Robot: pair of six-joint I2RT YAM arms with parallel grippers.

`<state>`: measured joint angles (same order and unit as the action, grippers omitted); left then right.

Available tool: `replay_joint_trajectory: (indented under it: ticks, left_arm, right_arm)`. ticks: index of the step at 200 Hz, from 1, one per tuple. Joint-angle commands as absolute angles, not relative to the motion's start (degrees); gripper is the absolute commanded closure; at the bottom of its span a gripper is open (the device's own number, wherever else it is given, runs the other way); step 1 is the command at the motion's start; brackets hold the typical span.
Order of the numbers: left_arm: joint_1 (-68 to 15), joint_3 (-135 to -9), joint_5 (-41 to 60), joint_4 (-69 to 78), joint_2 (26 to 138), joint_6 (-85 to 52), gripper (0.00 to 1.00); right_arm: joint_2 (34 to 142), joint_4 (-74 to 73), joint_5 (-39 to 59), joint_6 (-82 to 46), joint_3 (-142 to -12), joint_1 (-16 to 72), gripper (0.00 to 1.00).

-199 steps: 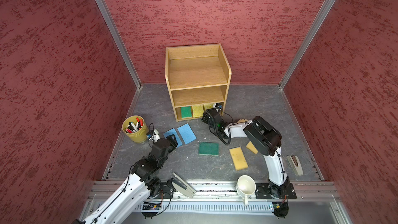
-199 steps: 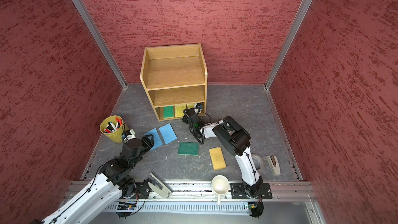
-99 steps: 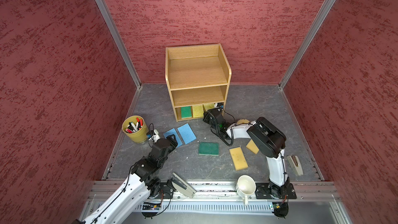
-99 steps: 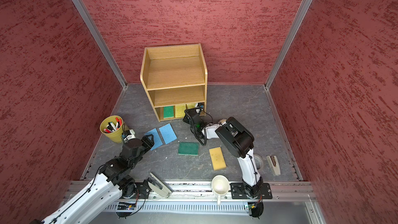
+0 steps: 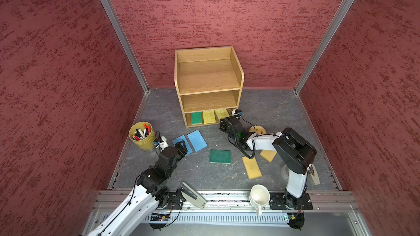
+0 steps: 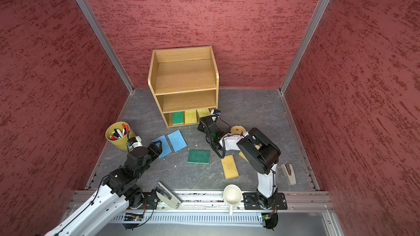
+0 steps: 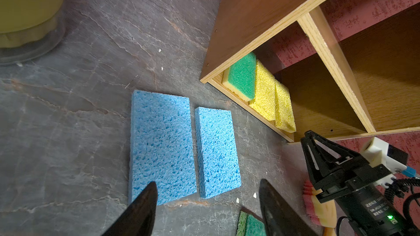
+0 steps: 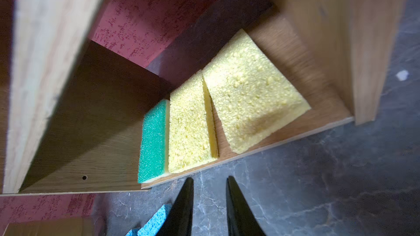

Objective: Place and organize the cleaning sponges onto the shelf

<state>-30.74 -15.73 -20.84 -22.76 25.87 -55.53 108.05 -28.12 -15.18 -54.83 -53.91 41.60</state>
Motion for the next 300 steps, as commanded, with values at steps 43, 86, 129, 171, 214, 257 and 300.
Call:
replay_joint_trajectory:
  ticks: [43, 86, 129, 171, 214, 257, 300]
  left_arm:
    - [-29.99, -14.68, -21.01, -22.58, 25.74, -54.55, 0.29]
    - [-29.88, -14.56, -21.09, -22.75, 25.84, -54.73, 0.28]
    - [-29.79, -14.41, -21.09, -22.78, 25.84, -54.84, 0.28]
    - [-29.68, -14.25, -21.01, -22.94, 25.83, -54.80, 0.28]
    - [-29.61, -14.02, -20.96, -23.11, 25.58, -55.06, 0.27]
    - [-29.59, -13.64, -20.86, -22.85, 25.58, -55.14, 0.27]
    - [-29.58, -13.29, -20.83, -22.61, 25.51, -55.44, 0.27]
  right_arm:
    - [111.35, -25.19, -18.28, -53.09, -57.12, 38.96, 0.67]
    - [113.79, -24.74, -18.43, -53.26, -59.32, 37.80, 0.66]
    - [115.64, -24.42, -18.33, -54.89, -60.35, 37.16, 0.65]
    - [117.24, -26.01, -17.16, -56.74, -61.50, 37.13, 0.65]
    - [117.95, -27.07, -16.10, -57.87, -62.95, 37.42, 0.65]
    - [118.59, -28.01, -15.39, -58.70, -63.43, 37.87, 0.65]
    - [120.20, -27.52, -14.69, -59.13, -65.67, 38.54, 0.70]
